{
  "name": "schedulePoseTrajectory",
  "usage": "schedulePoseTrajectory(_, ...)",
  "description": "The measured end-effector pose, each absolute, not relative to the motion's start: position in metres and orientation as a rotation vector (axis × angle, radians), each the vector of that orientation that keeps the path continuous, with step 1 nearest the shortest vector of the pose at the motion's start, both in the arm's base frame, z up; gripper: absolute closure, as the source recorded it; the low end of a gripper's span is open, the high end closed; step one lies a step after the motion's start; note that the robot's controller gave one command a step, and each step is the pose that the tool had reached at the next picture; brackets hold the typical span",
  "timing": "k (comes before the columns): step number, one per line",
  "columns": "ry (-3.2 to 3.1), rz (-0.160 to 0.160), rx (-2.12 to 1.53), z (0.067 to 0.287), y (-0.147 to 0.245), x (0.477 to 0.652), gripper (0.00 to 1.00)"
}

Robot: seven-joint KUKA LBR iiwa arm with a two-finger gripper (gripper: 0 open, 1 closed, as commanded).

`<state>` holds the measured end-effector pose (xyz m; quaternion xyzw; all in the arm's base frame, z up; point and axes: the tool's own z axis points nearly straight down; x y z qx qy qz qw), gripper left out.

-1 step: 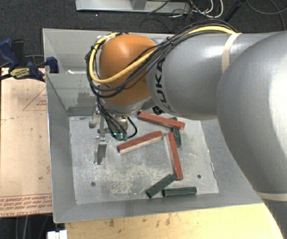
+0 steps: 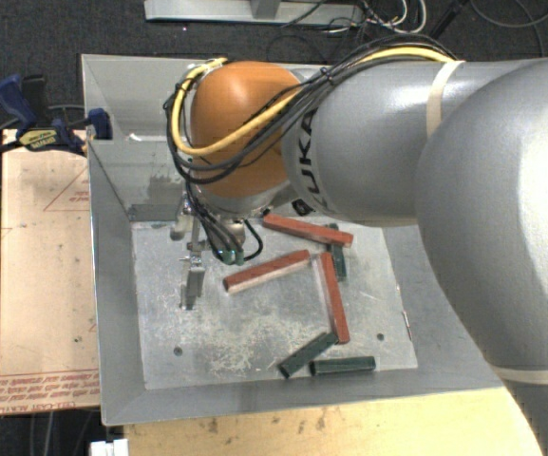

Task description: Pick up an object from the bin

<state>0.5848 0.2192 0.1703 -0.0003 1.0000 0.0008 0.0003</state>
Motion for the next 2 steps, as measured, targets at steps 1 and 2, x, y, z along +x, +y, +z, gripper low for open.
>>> schedulePoseTrajectory(1,3.129,0.012,-0.001,0.159,0.21,0.58,0.0)
schedulePoseTrajectory(2,3.148,0.0,-0.08,0.158,0.145,0.595,0.0)
